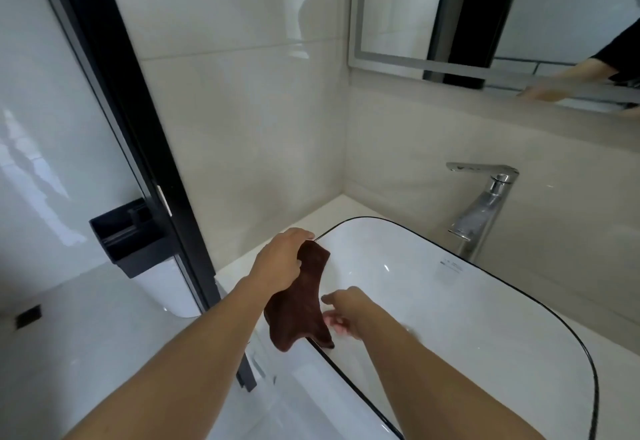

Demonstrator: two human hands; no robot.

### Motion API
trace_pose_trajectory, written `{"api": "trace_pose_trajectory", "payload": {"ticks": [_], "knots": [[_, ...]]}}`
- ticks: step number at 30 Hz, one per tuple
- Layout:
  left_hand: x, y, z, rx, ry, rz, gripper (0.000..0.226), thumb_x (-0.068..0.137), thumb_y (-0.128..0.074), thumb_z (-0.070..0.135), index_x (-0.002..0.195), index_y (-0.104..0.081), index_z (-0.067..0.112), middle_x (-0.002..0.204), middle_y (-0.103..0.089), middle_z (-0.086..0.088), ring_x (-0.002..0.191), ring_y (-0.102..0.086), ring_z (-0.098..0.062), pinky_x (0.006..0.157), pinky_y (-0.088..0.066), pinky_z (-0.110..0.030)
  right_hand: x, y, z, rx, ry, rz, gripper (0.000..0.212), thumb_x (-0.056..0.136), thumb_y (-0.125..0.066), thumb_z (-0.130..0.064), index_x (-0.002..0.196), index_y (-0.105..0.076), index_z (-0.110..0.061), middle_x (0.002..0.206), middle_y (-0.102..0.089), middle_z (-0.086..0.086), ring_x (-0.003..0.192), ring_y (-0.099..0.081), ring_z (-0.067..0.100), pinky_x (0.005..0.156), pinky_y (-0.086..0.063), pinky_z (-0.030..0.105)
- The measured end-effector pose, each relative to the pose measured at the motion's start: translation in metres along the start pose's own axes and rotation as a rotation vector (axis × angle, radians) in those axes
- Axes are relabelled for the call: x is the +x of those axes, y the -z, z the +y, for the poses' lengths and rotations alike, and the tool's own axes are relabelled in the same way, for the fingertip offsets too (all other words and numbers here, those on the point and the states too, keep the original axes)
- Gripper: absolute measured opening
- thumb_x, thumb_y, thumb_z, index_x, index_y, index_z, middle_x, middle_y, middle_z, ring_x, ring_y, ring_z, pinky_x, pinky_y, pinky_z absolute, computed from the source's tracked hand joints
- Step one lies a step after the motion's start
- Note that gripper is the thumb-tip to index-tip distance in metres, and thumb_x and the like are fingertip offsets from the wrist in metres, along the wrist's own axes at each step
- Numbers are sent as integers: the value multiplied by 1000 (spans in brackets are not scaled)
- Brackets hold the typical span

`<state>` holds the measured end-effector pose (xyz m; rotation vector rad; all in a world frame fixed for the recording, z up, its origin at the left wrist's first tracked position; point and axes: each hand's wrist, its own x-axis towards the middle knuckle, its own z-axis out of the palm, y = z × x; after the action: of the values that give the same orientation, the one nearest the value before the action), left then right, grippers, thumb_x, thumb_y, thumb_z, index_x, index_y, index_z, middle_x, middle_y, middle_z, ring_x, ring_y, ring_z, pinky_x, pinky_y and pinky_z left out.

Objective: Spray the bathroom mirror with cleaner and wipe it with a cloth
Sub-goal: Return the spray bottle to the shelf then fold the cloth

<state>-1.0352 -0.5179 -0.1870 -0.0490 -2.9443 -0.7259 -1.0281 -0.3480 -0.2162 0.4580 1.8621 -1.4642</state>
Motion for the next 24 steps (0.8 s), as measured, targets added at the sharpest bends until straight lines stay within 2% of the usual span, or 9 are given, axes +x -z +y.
{"api": "trace_pose_trajectory", "payload": {"ticks": [2,6,8,9,11,13,17,21,24], "knots": [[1,4,0,11,20,-8,62,87,-58,-3,141,-50,25,148,-47,6,130,-50,-19,105,-45,-38,-3,4,-2,-63,-46,-27,15,93,-63,-12,82,-55,-6,65,-52,9,47,-38,12,44,-32,21],[4,11,3,36,34,-32,62,88,-56,-3,144,-48,24,150,-45,6,132,-49,-20,107,-42,-37,-1,8,3,-121,-83,-64,30,88,-72,-19,67,-51,-13,59,-46,0,49,-32,11,53,-31,21],[6,12,4,63,17,-60,65,87,-56,-4,145,-47,25,150,-45,6,134,-47,-19,109,-40,-35,1,4,7,-38,-87,-80,23,83,-78,-16,74,-59,-8,68,-58,4,55,-48,12,60,-46,19],[8,12,5,74,-1,-77,67,86,-56,-4,145,-46,25,151,-45,6,135,-46,-19,110,-38,-34,3,2,10,8,-79,-81,18,82,-79,-15,84,-64,-4,78,-67,6,66,-60,14,73,-56,23],[11,9,9,95,-36,-115,71,83,-55,-7,146,-45,24,151,-44,7,137,-44,-18,111,-36,-33,4,2,14,104,-70,-82,12,87,-73,-9,92,-65,-2,75,-66,6,70,-63,15,85,-58,29],[13,6,13,123,-59,-141,75,81,-52,-10,147,-44,26,152,-43,8,137,-43,-17,110,-36,-33,0,5,16,228,-62,-94,7,91,-67,-3,86,-63,-3,67,-58,6,62,-55,16,73,-58,27],[13,-2,18,231,-97,-177,84,77,-48,-12,148,-39,32,155,-39,10,145,-33,-15,117,-25,-35,-13,11,18,471,-57,-163,7,85,-69,7,83,-62,5,85,-65,17,73,-61,26,63,-63,30],[18,-8,32,423,-199,-292,89,79,-42,-14,152,-31,37,163,-22,15,154,-4,-11,124,-2,-42,-22,7,16,420,-3,-157,12,78,-69,14,86,-68,6,95,-73,21,83,-72,31,76,-62,37],[22,-8,37,573,-276,-398,72,86,-40,-7,143,-44,37,164,-19,14,154,-2,-13,124,2,-46,-28,11,14,326,137,-68,18,76,-64,17,81,-70,0,85,-71,16,74,-69,26,58,-59,27]]}}
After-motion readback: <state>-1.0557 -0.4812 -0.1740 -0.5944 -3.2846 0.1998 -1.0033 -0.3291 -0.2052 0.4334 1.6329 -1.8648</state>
